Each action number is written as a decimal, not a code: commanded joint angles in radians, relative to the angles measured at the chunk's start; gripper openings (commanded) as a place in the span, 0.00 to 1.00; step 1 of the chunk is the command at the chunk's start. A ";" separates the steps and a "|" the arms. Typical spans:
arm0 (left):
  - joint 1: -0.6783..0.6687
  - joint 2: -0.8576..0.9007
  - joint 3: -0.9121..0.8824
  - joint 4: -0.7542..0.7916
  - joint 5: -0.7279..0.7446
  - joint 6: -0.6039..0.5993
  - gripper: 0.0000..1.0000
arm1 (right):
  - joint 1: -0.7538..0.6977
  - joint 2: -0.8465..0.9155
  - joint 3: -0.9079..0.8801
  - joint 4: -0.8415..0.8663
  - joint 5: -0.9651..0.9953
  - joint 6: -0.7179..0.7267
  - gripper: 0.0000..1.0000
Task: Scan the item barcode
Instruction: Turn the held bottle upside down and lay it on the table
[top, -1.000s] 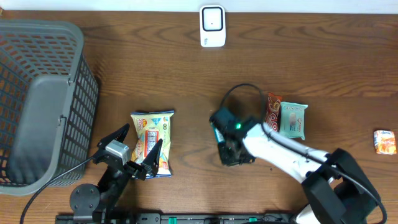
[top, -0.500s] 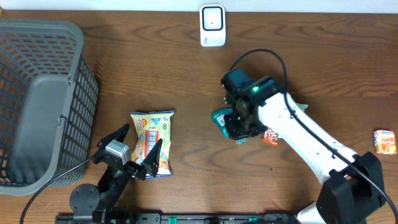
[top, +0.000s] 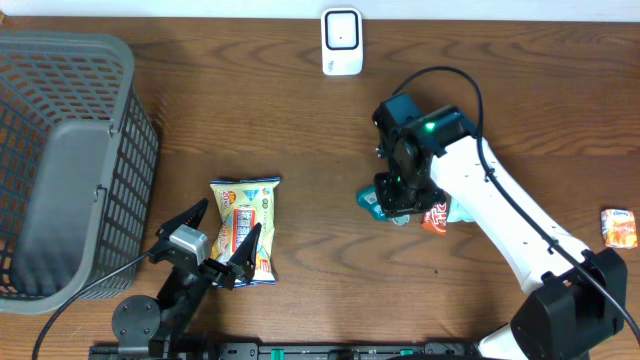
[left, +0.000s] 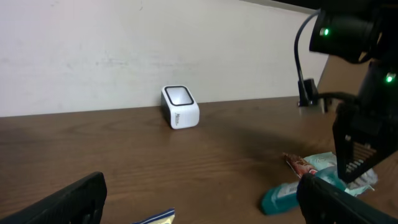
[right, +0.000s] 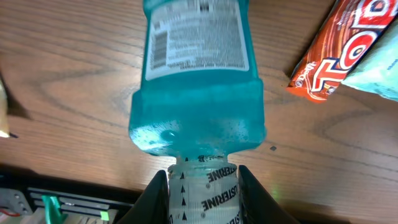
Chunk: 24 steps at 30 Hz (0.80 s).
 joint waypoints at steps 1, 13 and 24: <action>-0.004 -0.007 0.002 0.001 0.010 -0.006 0.98 | -0.011 -0.003 0.068 -0.028 -0.004 -0.039 0.08; -0.004 -0.007 0.002 0.001 0.010 -0.005 0.98 | -0.021 -0.003 0.088 -0.046 0.009 -0.058 0.18; -0.004 -0.007 0.002 0.001 0.010 -0.005 0.97 | -0.021 -0.002 0.088 0.026 0.011 -0.061 0.36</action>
